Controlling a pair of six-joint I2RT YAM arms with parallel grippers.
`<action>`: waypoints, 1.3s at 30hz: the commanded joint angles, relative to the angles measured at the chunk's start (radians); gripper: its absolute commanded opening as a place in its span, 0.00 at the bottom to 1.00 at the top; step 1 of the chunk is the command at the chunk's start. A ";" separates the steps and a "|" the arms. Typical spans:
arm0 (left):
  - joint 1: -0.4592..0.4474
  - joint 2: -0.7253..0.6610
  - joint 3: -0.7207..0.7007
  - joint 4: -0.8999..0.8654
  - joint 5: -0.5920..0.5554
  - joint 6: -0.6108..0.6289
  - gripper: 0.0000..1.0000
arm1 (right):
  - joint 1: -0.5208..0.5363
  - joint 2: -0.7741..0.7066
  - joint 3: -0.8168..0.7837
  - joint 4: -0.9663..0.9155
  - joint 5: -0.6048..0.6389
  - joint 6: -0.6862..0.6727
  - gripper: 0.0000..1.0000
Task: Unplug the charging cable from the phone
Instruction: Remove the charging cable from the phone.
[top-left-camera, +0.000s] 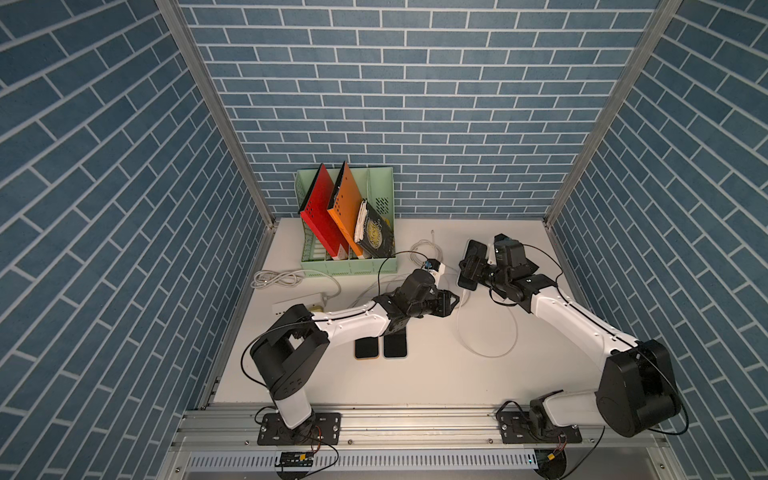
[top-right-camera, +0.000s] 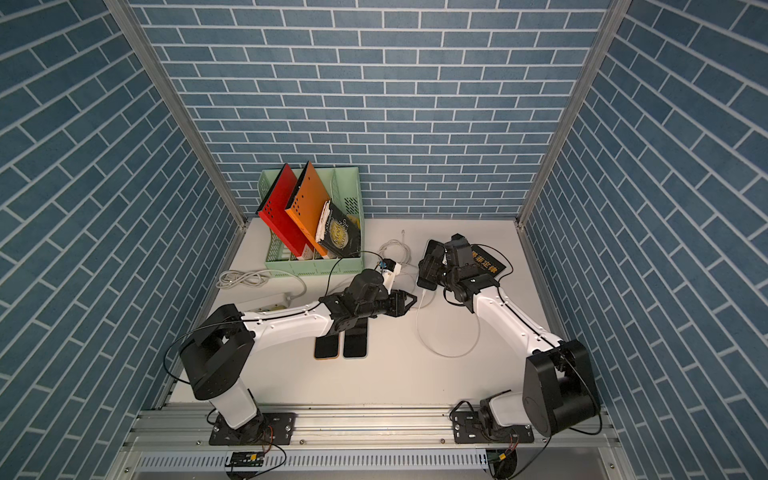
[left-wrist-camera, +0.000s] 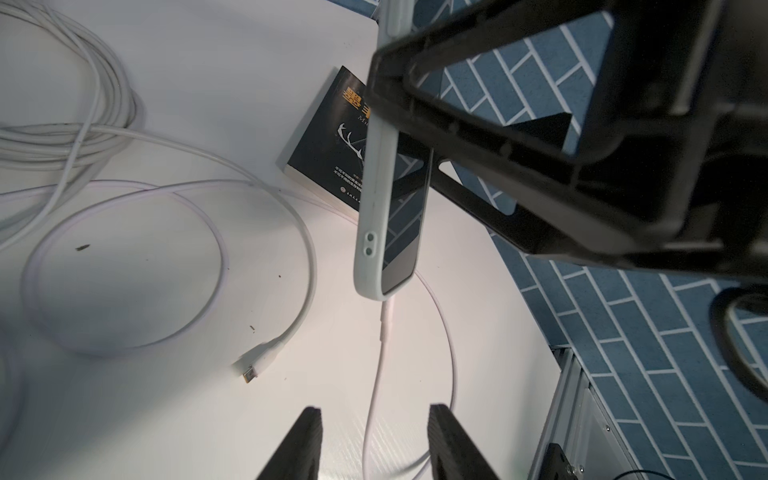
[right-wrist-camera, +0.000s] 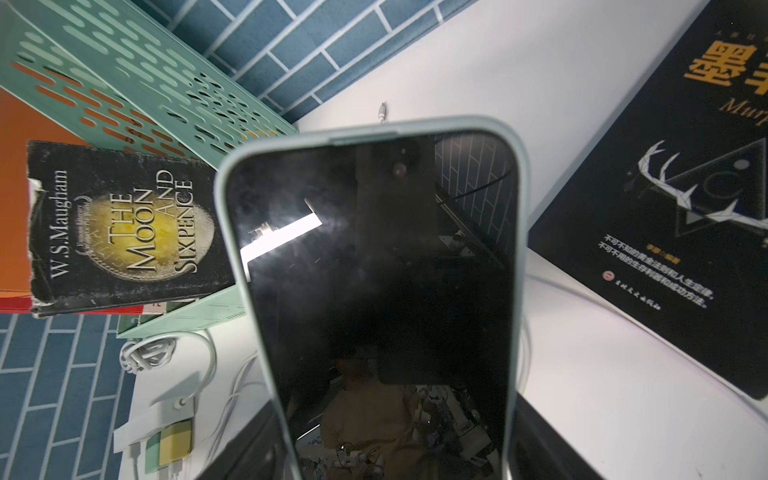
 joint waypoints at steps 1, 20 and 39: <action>-0.008 0.034 0.031 0.022 0.022 0.022 0.44 | -0.006 -0.036 0.006 0.077 -0.017 0.044 0.22; -0.009 0.122 0.111 0.038 0.026 0.026 0.22 | -0.020 -0.065 -0.002 0.105 -0.057 0.083 0.21; -0.009 0.109 0.117 0.023 -0.014 0.037 0.19 | -0.021 -0.064 -0.016 0.125 -0.068 0.100 0.21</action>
